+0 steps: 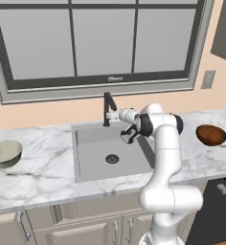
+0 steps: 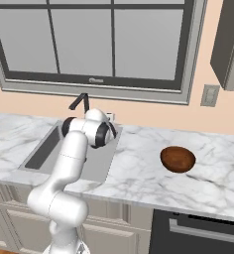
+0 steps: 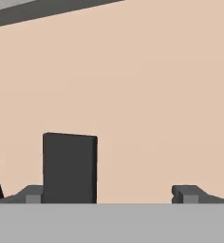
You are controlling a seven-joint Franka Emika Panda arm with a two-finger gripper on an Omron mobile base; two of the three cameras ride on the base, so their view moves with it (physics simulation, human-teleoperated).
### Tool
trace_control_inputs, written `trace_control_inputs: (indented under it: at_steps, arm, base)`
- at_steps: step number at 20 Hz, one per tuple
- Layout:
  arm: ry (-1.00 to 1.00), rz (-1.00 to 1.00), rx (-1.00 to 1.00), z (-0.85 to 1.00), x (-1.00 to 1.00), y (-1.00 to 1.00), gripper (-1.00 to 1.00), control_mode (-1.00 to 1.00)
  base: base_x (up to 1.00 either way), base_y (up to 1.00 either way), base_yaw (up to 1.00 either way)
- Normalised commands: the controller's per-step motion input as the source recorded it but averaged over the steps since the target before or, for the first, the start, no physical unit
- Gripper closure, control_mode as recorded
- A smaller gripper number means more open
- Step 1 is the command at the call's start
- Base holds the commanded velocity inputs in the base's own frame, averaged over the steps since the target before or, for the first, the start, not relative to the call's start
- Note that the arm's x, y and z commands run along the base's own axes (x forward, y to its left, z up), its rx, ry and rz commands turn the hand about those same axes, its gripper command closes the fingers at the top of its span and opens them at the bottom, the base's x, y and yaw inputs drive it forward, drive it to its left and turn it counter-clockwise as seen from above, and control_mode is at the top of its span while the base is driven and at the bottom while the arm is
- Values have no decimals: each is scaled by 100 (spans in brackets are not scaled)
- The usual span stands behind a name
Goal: Rinse each bowl for a few seconds and place them down in the sink or on the counter.
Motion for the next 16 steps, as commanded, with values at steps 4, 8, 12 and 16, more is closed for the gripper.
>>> trace_control_inputs:
  at_steps: [4,8,12,16]
  arm:
    - [6,-9,6,-19,18,-31,-100,-100]
    - [8,-17,4,-31,27,-19,-100,-100]
    - [0,-25,6,-47,43,0,-100,-100]
    - [0,-27,8,-55,33,-9,100,-100]
  base:
    - [0,0,0]
    - [0,0,0]
    - [0,0,0]
    - [0,0,0]
